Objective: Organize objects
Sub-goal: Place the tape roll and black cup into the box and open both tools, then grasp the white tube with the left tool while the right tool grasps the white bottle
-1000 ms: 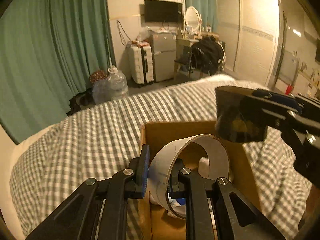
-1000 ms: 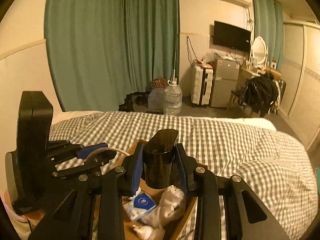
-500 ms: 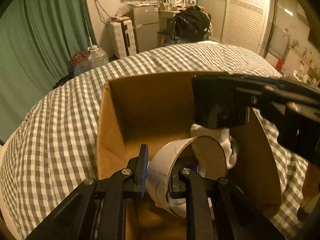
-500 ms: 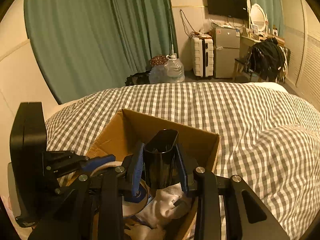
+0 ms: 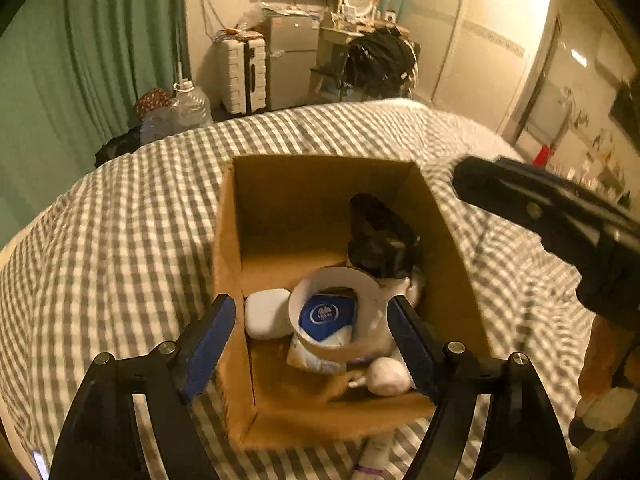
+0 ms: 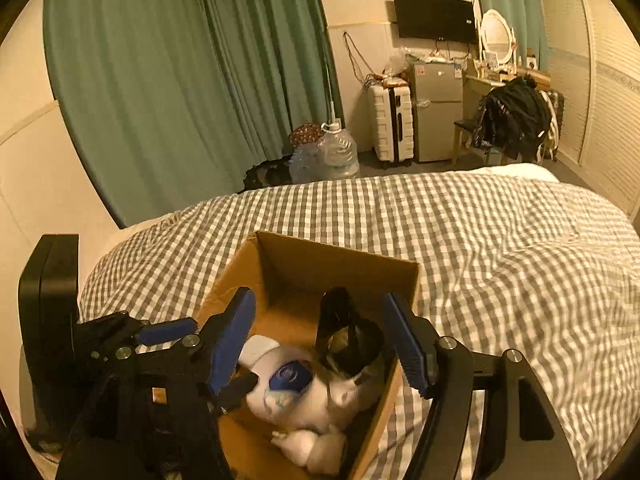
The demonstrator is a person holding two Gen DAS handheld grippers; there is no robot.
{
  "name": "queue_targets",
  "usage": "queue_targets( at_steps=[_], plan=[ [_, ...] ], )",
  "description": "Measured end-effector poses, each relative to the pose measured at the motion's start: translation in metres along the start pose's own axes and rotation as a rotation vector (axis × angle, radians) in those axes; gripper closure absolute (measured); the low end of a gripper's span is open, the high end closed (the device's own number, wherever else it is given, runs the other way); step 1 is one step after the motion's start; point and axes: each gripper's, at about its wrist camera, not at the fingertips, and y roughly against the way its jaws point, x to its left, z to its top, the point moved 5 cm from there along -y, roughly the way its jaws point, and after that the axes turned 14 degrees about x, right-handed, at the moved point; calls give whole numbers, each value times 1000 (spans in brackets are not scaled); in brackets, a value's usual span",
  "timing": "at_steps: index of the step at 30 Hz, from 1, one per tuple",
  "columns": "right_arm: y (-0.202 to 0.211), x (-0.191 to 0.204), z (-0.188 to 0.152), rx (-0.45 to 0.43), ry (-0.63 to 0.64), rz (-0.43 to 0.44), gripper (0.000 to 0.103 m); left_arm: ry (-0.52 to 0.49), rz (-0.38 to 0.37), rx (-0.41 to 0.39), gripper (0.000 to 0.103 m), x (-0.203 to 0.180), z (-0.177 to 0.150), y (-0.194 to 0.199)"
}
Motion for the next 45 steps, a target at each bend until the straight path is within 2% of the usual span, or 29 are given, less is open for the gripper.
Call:
queue_targets(
  at_steps=[6,12,17,20,24,31,35,45],
  plan=[
    [66,12,-11,-64,13,-76,37,46,15,-118,22,2,-28,68],
    [141,37,-28,-135,38,-129,37,107,58,-217,22,8,-72,128],
    [165,58,-59,-116,55,-146,37,175,102,-243,22,18,-119,137],
    [155,65,-90,-66,56,-151,37,184,138,-224,22,18,-147,116],
    [114,72,-142,43,68,-195,37,168,152,-155,22,12,-181,78],
    [30,71,-227,293,38,-198,37,58,201,-31,22,-2,-220,17],
    [5,71,-249,378,14,-154,37,50,191,24,22,-1,-232,-1],
    [-32,85,-260,454,48,-115,37,122,207,9,22,11,-226,0]
  ],
)
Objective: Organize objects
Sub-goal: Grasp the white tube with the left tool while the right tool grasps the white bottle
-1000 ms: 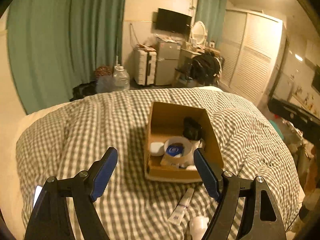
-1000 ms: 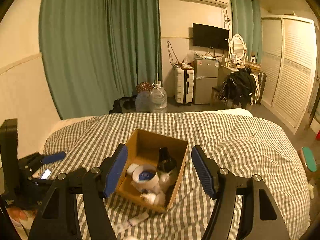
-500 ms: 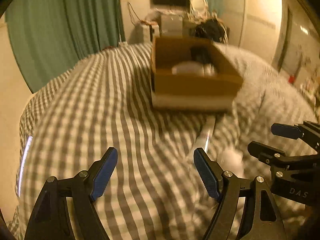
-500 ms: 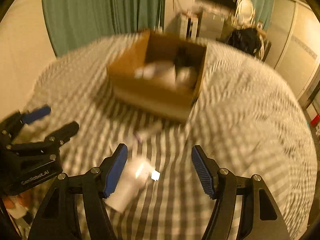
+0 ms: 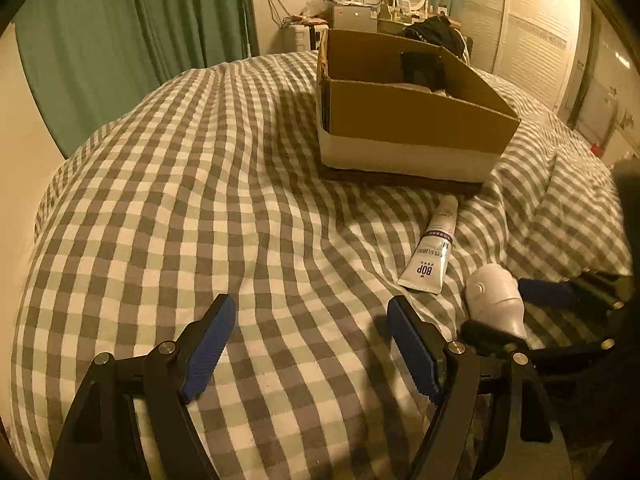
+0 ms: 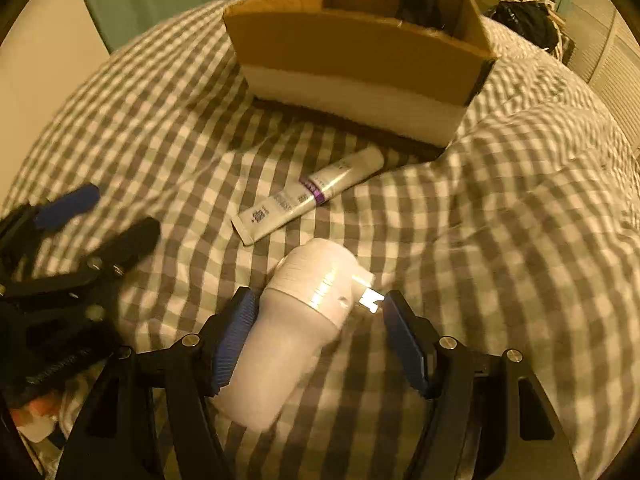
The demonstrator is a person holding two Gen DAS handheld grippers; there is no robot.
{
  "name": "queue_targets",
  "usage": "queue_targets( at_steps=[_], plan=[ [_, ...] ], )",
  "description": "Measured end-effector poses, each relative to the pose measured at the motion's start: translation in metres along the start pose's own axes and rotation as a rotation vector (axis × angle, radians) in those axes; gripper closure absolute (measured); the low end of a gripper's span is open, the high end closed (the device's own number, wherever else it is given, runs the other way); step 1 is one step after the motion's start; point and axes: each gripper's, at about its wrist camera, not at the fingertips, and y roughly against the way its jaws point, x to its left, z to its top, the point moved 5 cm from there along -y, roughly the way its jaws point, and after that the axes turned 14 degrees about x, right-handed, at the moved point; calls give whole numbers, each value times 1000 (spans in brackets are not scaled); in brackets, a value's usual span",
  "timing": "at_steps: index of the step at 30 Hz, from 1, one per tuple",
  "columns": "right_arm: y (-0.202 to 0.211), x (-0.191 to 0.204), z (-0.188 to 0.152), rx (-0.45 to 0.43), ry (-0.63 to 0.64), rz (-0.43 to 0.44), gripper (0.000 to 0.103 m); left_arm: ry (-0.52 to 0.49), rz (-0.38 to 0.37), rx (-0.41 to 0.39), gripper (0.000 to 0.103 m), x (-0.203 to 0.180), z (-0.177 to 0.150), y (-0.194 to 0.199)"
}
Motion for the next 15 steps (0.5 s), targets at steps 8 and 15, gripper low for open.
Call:
queue_targets(
  at_steps=[8,15],
  plan=[
    [7,4,-4,-53,59,1,54,22,1,8,22,1,7,2],
    [60,-15,-1,-197,78,-22,59,6,-63,18,22,-16,24,3]
  ],
)
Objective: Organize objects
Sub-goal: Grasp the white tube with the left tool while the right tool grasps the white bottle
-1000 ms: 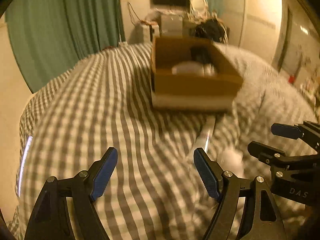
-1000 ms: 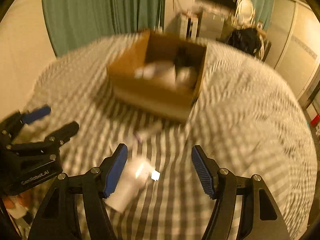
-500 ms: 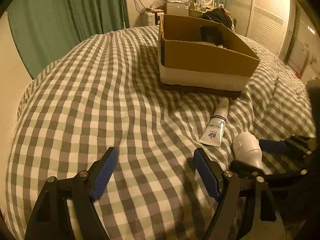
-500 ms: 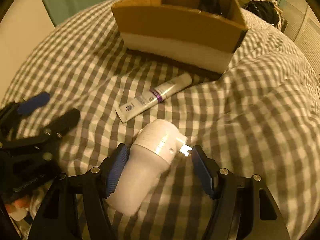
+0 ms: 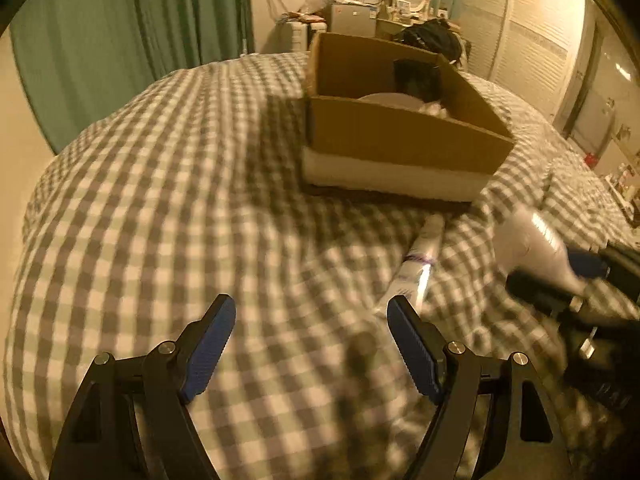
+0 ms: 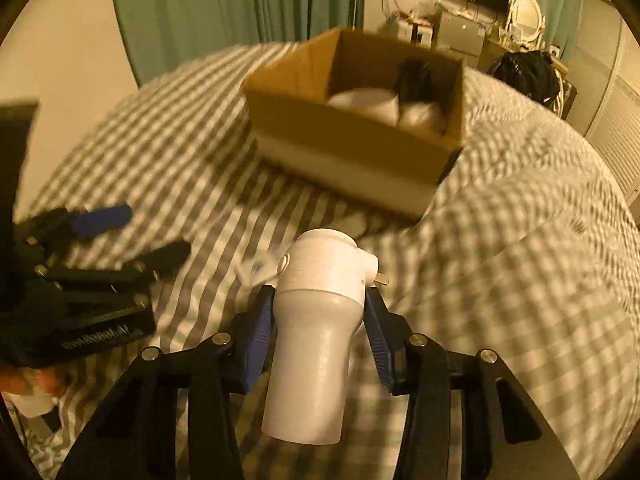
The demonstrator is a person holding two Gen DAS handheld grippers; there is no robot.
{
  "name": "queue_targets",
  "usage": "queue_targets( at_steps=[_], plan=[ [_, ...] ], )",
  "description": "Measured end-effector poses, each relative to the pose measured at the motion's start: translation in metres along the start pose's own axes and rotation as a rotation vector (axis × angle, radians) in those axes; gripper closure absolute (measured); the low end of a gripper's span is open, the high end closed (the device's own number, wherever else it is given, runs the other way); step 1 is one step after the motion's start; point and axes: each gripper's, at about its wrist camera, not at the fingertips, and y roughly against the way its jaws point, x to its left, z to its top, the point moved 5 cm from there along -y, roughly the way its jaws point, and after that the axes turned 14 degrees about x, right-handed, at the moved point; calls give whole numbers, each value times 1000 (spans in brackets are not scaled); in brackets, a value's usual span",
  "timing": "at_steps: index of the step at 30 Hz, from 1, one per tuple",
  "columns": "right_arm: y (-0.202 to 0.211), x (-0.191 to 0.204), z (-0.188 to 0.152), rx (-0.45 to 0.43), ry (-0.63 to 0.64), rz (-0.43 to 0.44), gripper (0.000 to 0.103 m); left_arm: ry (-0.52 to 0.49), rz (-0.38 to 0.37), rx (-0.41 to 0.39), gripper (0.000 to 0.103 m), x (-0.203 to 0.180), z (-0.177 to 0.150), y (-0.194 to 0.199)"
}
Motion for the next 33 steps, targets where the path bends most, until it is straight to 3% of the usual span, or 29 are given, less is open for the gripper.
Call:
queue_targets(
  at_steps=[8,10,12,16,18,24,33],
  plan=[
    [19,-47,31,-79,-40,-47,59,-89,-23,34,22,-48,28,-31],
    [14,-53,37,-81,-47,-41,59,-111,-44,54,27,-58,31,-42],
    [8,-59,38,-78,-64,-18,59,-146,-65,91,44,-69,33,-59],
    [-5,-65,35,-59,-74,22,59,-182,-83,136,60,-83,37,-82],
    [-10,-66,35,-51,-78,39,59,-198,-86,135,73,-87,37,-84],
    [-14,-68,31,-45,-88,57,59,-203,-76,105,86,-87,28,-65],
    [5,-61,18,-69,-95,37,59,-150,-59,63,86,-66,1,-6]
  ],
)
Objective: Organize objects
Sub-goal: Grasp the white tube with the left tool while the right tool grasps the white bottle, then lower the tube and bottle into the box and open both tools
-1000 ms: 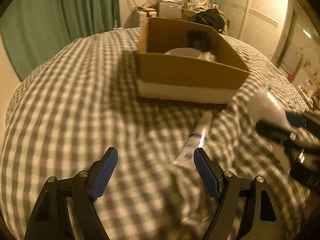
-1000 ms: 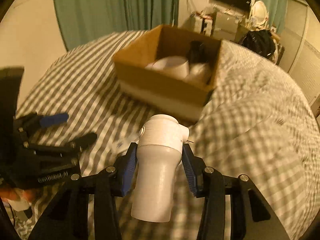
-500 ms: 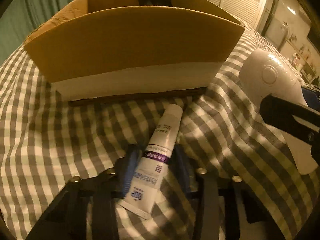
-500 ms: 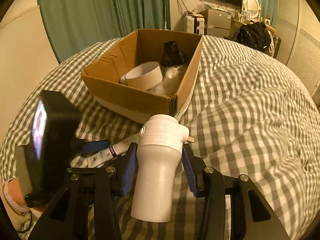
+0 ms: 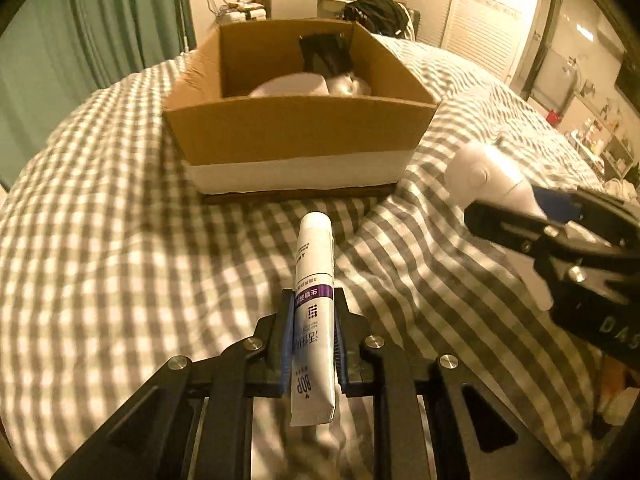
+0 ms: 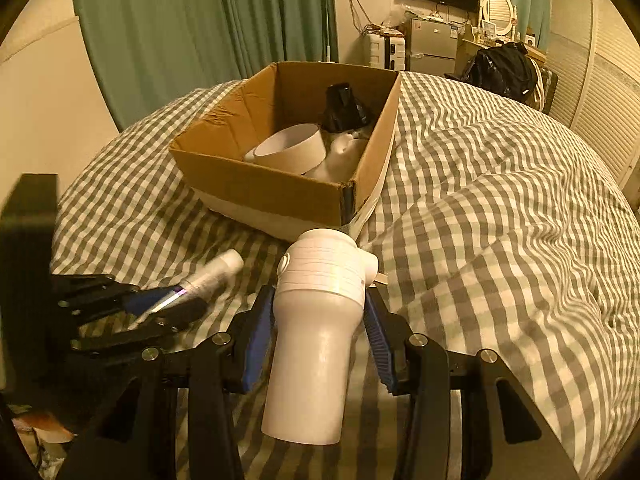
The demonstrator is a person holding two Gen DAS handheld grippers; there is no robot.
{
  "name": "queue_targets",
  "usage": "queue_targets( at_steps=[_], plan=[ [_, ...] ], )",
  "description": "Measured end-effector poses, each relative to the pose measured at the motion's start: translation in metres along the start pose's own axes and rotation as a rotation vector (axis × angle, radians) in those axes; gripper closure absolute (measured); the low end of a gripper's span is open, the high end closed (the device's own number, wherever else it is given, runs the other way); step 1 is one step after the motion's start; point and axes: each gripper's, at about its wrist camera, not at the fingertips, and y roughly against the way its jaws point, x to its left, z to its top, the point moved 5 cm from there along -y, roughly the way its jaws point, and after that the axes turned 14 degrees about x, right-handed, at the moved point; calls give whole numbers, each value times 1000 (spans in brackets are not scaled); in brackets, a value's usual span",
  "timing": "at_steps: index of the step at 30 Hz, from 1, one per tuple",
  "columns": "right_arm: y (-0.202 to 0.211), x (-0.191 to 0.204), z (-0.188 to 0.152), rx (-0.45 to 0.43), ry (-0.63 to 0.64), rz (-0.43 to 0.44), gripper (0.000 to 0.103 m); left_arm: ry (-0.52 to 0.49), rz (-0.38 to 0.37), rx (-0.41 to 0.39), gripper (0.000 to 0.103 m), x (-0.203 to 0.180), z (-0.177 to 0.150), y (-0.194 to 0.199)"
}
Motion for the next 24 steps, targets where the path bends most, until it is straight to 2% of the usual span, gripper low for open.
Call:
queue_targets(
  at_steps=[6,13,20,24],
  plan=[
    [24,21,-14,-19,17,-7,59,10,-20,-44,86,1,-14,39],
    [68,48,-18,-82,61,-29,59,16,-14,-123,86,6,-20,84],
    [106,61,-4,-160,98,-40,59,16,-6,-220,86,13,-1,131],
    [122,62,16,-199,120,-39,59,9,54,-290,86,18,25,152]
  ],
)
